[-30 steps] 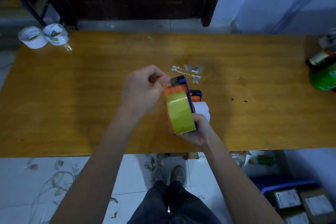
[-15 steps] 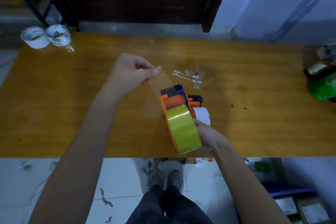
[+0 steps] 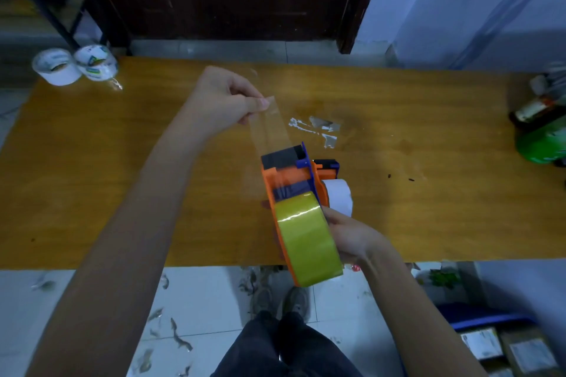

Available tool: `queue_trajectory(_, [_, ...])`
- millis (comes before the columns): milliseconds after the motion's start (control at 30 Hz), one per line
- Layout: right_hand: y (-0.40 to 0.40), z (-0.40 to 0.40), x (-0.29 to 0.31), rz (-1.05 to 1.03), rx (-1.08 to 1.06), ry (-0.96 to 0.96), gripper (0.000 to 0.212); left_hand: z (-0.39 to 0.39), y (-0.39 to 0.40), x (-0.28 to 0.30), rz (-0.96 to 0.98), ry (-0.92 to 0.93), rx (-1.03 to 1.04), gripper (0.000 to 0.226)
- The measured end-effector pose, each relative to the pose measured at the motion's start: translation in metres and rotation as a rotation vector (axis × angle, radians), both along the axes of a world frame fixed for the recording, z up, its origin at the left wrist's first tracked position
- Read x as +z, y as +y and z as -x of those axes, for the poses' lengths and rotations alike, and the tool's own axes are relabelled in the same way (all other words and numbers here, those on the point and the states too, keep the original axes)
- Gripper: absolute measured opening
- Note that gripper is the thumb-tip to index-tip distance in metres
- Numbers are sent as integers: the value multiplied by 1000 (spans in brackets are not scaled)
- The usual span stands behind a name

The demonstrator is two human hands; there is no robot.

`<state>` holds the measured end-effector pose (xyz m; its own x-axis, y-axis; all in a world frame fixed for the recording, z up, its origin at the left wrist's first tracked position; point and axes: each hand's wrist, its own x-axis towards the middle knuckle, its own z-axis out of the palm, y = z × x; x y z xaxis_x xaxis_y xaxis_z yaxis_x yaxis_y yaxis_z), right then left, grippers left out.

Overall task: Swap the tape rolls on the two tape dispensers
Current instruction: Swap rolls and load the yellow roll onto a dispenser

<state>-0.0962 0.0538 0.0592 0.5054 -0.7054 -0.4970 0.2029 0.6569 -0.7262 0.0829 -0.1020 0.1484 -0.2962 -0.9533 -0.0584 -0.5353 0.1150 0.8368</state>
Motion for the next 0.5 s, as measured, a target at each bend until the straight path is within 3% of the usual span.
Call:
queue_trajectory(333, [7, -3, 9, 23, 21, -1, 24, 24, 2, 3, 98, -29, -154, 17])
queue_trajectory(400, [7, -6, 9, 12, 26, 7, 33, 27, 3, 1, 117, -40, -162, 5])
queue_trajectory(500, [11, -4, 3, -86, -30, 43, 47, 18, 1, -2, 96, -30, -116, 8])
